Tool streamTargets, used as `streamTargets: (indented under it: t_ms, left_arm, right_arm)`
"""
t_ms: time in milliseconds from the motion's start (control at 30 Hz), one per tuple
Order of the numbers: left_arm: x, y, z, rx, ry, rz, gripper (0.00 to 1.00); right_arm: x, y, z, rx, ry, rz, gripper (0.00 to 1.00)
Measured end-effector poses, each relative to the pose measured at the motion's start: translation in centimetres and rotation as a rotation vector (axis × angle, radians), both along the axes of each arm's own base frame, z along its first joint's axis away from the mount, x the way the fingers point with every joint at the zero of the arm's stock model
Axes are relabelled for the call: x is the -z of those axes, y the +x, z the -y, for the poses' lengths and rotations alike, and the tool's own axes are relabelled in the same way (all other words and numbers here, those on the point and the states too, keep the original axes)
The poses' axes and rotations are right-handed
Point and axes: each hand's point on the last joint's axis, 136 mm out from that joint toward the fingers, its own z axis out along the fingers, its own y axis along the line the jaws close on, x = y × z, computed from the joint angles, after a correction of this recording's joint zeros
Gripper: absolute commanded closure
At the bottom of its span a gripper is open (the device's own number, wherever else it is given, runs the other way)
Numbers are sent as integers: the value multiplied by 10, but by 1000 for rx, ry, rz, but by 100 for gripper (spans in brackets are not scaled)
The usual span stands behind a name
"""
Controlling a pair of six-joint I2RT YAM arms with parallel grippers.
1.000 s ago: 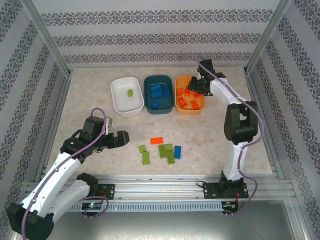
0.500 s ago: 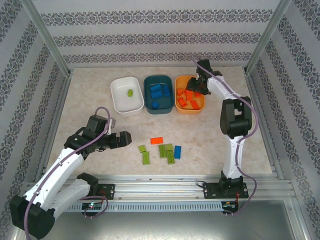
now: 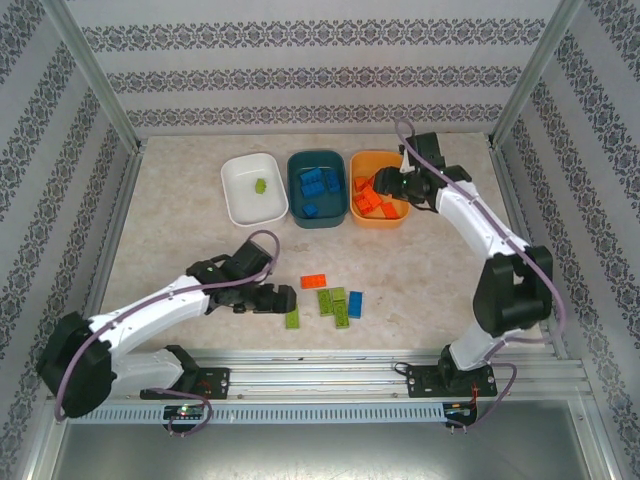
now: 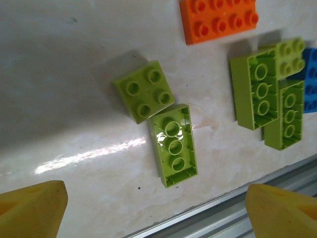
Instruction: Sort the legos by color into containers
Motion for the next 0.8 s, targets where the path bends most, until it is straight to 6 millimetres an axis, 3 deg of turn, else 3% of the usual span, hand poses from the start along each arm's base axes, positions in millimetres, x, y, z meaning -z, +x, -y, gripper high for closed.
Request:
streamTargets:
  t_ms: [100, 300, 500, 600, 800]
  left_arm:
    - [14, -8, 11, 34, 48, -38, 10]
    - [29, -11, 24, 34, 77, -55, 13]
    - [41, -7, 33, 32, 119, -66, 19]
    - [46, -2, 37, 32, 134, -71, 24]
    - [53, 0, 38, 27, 172, -79, 42]
  right_arm:
    - [8, -26, -13, -43, 17, -23, 41]
    - [38, -75, -18, -60, 29, -105, 41]
    - [50, -120, -36, -128, 27, -129, 41]
    - [58, -137, -49, -175, 8, -158, 39]
    - [93, -192, -80, -297, -64, -273, 34]
